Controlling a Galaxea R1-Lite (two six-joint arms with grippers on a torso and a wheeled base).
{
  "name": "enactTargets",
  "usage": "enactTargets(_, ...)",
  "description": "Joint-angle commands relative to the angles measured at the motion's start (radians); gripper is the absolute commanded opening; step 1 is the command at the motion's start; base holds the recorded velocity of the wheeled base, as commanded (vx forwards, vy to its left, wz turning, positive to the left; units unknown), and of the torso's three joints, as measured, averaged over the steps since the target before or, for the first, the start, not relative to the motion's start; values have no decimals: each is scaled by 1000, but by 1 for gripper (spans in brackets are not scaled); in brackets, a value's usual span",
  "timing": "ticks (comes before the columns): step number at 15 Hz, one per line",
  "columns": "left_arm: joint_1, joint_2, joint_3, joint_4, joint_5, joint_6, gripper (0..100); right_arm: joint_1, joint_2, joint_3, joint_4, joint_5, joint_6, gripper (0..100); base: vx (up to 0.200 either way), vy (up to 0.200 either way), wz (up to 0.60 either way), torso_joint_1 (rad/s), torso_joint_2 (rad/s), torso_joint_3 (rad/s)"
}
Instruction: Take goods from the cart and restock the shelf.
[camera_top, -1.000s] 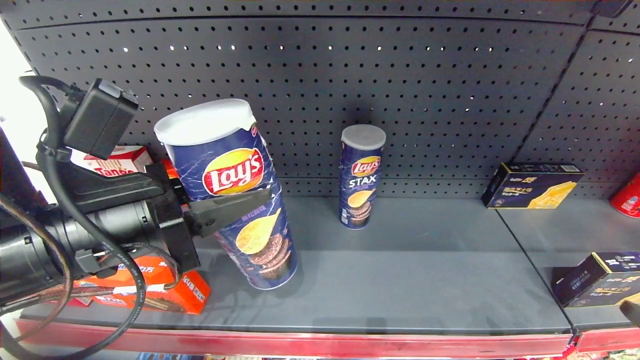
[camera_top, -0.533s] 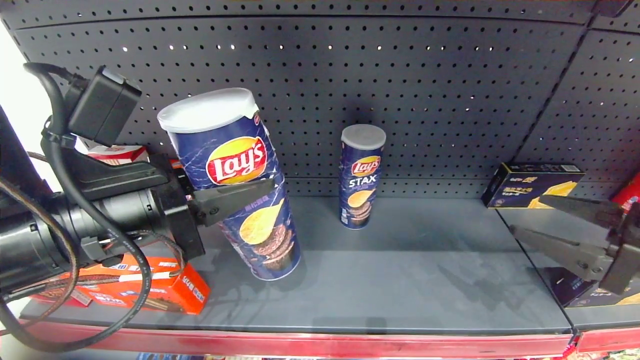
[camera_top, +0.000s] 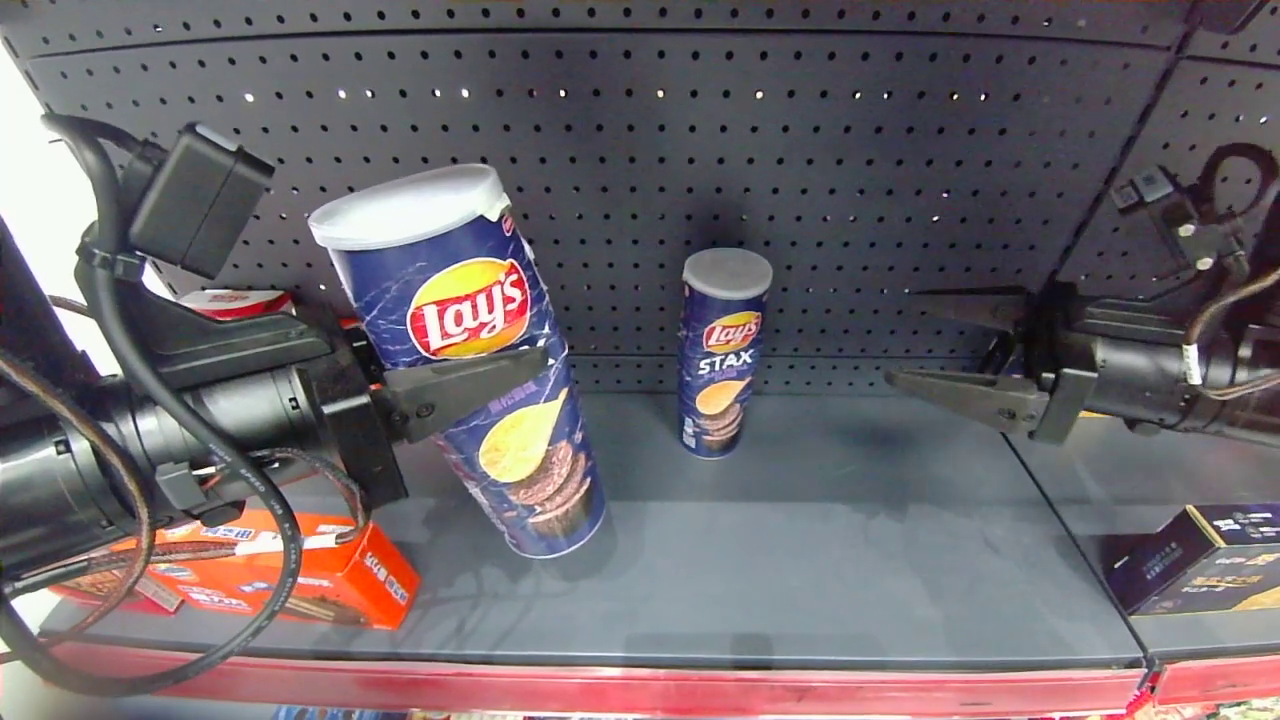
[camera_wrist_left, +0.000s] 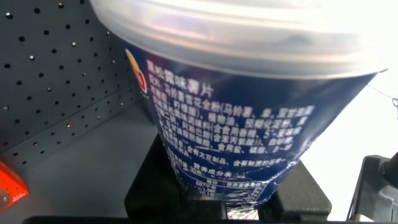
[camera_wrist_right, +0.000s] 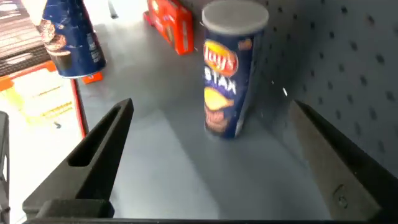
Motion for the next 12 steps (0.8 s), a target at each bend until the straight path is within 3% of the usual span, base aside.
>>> enactTargets(1, -1, 2, -15, 0, 1, -2, 0, -1, 176, -95, -69, 65, -4, 100, 0, 0, 0, 0, 0, 0)
enactTargets(2, -1, 2, -28, 1, -1, -3, 0, -3, 220, -127, -98, 86, -4, 100, 0, 0, 0, 0, 0, 0)
enactTargets(5, -1, 0, -43, 0, -1, -48, 0, -1, 327, -236, -121, 120, -4, 100, 0, 0, 0, 0, 0, 0)
enactTargets(12, -1, 3, -45, 0, -13, -53, 0, 54, 481, -345, -126, 118, -2, 100, 0, 0, 0, 0, 0, 0)
